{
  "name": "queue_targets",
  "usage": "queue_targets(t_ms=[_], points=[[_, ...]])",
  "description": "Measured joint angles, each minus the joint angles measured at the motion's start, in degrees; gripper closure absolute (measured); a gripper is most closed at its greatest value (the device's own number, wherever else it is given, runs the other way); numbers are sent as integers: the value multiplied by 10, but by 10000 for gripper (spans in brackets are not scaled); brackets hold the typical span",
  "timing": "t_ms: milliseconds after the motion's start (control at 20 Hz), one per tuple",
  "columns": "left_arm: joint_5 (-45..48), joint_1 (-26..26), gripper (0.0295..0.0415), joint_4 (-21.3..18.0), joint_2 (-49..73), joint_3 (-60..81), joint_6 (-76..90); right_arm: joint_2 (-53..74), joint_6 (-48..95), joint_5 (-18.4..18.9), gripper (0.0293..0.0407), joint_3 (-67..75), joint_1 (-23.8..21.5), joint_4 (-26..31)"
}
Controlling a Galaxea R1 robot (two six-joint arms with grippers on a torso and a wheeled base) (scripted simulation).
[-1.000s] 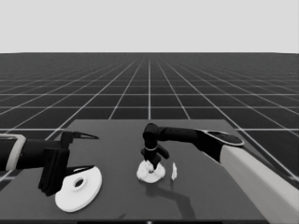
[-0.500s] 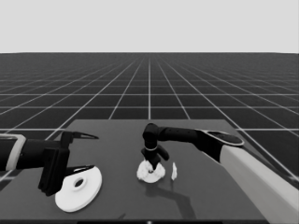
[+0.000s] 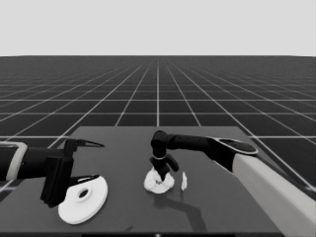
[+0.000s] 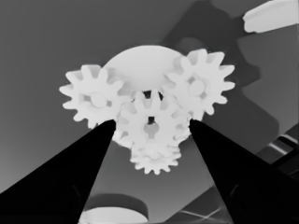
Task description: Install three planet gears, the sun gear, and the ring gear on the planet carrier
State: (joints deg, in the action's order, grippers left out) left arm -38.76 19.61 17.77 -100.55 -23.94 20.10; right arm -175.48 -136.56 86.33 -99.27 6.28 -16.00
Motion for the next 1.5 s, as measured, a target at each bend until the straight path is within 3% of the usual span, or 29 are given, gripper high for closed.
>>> queue_targets(t_ms=[50, 100, 150, 450, 500, 550, 650, 950, 1000, 1050, 1100, 1200, 1450, 1500], points=[[0, 0, 326, 0, 0, 0, 0, 0, -2, 0, 331, 0, 0, 0], [0, 0, 326, 0, 0, 0, 0, 0, -3, 0, 320, 0, 0, 0], [0, 0, 326, 0, 0, 0, 0, 0, -4, 0, 317, 0, 0, 0], [0, 0, 326, 0, 0, 0, 0, 0, -5, 0, 315, 0, 0, 0], [0, 0, 326, 0, 0, 0, 0, 16, 200, 32, 307, 59, -59, 68], [0, 0, 326, 0, 0, 0, 0, 17, 335, 42, 309, 75, -120, 115], [0, 0, 326, 0, 0, 0, 0, 14, 477, 43, 314, 68, -177, 163], [0, 0, 326, 0, 0, 0, 0, 12, 557, 42, 315, 56, -201, 187], [0, 0, 326, 0, 0, 0, 0, 168, 802, -52, 293, 314, -110, 14], [0, 0, 326, 0, 0, 0, 0, 406, 960, -107, 305, 501, 2, -90], [0, 0, 326, 0, 0, 0, 0, 554, 1052, -140, 311, 611, 64, -152], [0, 0, 326, 0, 0, 0, 0, 683, 1139, -170, 315, 716, 116, -209], [0, 0, 326, 0, 0, 0, 0, 743, 1181, -186, 315, 767, 139, -238], [-231, 15, 309, 107, 20, -13, -278, 745, 1183, -186, 315, 769, 140, -238]])
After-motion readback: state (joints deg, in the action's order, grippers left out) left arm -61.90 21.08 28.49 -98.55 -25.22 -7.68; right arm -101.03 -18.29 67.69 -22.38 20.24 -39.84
